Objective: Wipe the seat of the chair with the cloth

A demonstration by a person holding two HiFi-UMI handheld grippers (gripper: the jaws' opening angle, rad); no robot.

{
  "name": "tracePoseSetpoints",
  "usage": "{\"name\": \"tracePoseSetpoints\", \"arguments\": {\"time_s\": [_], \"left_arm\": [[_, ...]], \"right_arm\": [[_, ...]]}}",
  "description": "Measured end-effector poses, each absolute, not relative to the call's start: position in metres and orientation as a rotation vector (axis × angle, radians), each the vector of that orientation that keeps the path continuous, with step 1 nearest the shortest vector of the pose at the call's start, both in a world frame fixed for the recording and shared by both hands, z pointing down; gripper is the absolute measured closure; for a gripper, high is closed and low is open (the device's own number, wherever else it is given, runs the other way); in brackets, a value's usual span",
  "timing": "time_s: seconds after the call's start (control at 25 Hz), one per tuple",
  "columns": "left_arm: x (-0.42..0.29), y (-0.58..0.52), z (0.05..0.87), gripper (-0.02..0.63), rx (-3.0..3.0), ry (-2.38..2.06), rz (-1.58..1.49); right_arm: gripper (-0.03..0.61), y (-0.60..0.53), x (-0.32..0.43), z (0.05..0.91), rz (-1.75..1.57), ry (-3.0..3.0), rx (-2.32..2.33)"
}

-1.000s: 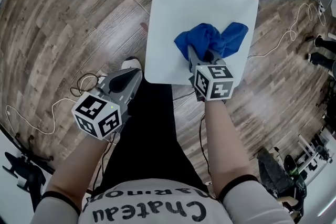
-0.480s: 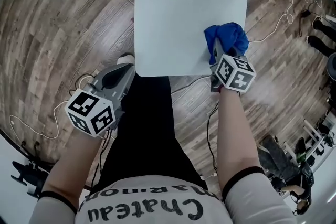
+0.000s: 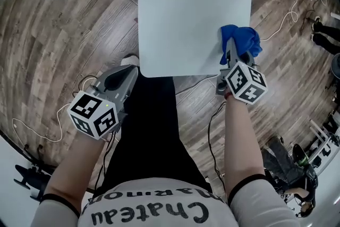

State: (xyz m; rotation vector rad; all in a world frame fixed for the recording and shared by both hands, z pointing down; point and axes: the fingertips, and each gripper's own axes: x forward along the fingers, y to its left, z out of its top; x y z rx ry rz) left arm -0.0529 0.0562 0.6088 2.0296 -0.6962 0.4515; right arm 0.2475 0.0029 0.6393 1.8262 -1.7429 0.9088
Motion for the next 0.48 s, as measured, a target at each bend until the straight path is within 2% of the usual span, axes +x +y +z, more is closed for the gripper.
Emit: {"name": "tracePoseSetpoints", "arguments": {"time_s": [0.32, 0.48], "left_arm": [[-0.057, 0.045, 0.611, 0.609, 2.035, -0.751, 0.438], [-0.070, 0.042, 0.614, 0.609, 2.025, -0.796, 0.437]], "right_arm": [[0.520, 0.028, 0.009, 0.629, 1.021, -2.277, 1.167], [0.520, 0.055, -0.066, 0.637, 1.033, -2.307, 0.922]]}}
